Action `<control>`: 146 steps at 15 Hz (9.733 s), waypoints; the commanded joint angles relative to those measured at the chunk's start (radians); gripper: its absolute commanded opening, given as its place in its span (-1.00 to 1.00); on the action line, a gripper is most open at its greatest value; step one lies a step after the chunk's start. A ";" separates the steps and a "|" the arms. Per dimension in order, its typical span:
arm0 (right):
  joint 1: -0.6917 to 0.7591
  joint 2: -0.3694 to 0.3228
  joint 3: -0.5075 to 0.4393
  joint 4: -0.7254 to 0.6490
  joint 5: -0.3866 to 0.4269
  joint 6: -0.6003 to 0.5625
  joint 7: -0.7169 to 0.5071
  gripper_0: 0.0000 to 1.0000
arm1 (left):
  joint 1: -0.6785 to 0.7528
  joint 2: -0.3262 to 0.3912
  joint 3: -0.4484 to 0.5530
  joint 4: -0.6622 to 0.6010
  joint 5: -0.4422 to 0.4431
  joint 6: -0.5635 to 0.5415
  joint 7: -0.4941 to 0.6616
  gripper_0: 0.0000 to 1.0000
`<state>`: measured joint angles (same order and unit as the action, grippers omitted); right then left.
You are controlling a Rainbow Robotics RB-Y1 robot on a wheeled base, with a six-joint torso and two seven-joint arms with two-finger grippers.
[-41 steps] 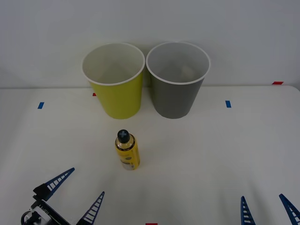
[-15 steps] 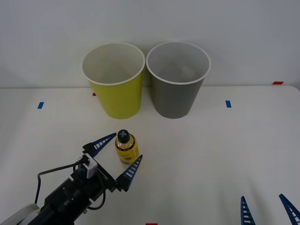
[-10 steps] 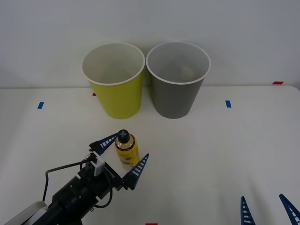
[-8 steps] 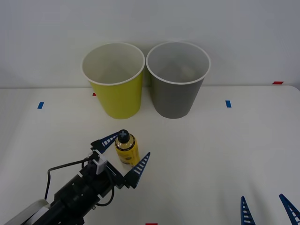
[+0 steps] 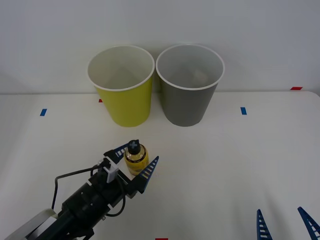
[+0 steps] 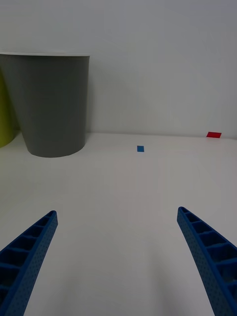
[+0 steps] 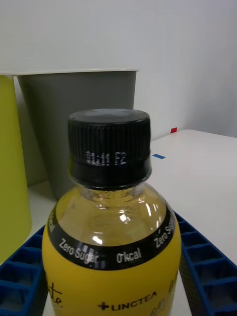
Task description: Put cans in the gray bin and PET bottles in the light green bin.
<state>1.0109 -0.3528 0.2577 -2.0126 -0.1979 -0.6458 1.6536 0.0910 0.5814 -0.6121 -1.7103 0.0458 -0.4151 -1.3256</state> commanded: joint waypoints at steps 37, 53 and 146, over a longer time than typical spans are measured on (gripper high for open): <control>0.000 0.000 0.000 0.000 0.000 0.000 0.000 0.65 | -0.146 0.008 0.894 -0.908 0.697 1.424 -0.247 -1.00; 0.000 0.000 0.000 0.000 0.000 0.000 0.000 0.65 | -0.728 -0.190 0.733 -0.335 0.707 1.431 -0.380 -1.00; 0.000 0.000 0.000 0.000 0.000 0.000 0.000 0.65 | 0.906 -0.094 0.327 -0.419 0.236 -0.097 -0.354 1.00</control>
<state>1.0109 -0.3528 0.2577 -2.0126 -0.1979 -0.6458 1.6536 0.9971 0.4877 -0.2855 -2.1294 0.2817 -0.5126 -1.6795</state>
